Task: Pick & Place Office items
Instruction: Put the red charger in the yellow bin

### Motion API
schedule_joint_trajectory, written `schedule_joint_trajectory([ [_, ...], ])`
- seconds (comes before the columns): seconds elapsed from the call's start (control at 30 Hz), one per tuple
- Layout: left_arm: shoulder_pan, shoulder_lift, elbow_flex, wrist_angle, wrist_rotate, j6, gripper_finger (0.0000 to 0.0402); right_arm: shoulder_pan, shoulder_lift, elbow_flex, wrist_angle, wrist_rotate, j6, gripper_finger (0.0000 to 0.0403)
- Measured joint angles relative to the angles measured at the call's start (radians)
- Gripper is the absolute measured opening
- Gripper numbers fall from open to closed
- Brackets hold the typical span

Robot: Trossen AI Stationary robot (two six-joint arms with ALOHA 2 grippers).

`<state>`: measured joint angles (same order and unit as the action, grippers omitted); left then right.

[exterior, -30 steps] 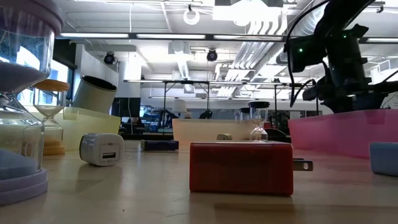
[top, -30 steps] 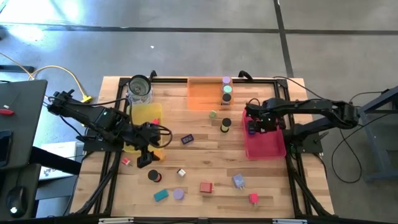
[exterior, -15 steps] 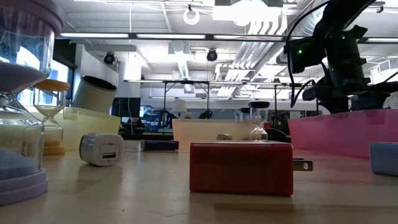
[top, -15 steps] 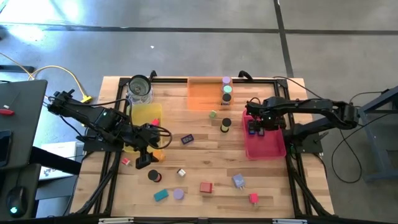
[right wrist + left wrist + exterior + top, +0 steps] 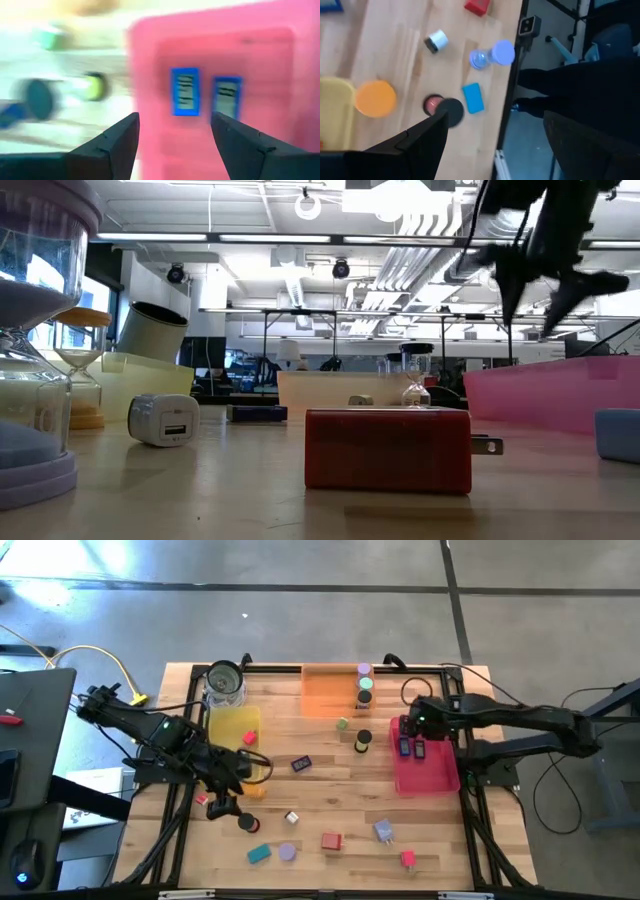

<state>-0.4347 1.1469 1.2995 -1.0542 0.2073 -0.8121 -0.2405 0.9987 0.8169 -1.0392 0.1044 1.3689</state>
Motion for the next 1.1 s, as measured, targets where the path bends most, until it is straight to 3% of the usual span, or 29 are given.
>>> schedule_joint_trajectory([
  [0.23,-0.092,0.03,0.0,0.084,-0.036,-0.055,0.0317,0.165,-0.083,0.028,0.141,0.145,0.077,0.0235],
  [0.47,-0.148,0.046,0.0,0.203,-0.056,-0.093,0.0317,0.312,-0.07,0.029,0.156,0.256,0.175,0.0235],
  [0.67,-0.204,0.06,0.0,0.483,-0.057,-0.339,0.0317,0.402,-0.043,0.028,0.186,0.307,0.24,0.0235],
  [0.83,-0.204,0.074,0.0,0.665,-0.112,-0.163,0.0317,0.454,-0.02,0.028,0.228,0.352,0.258,0.0235],
  [1.1,-0.206,0.079,0.0,0.659,-0.094,-0.206,0.0317,0.47,-0.01,0.028,0.235,0.369,0.262,0.0235],
])
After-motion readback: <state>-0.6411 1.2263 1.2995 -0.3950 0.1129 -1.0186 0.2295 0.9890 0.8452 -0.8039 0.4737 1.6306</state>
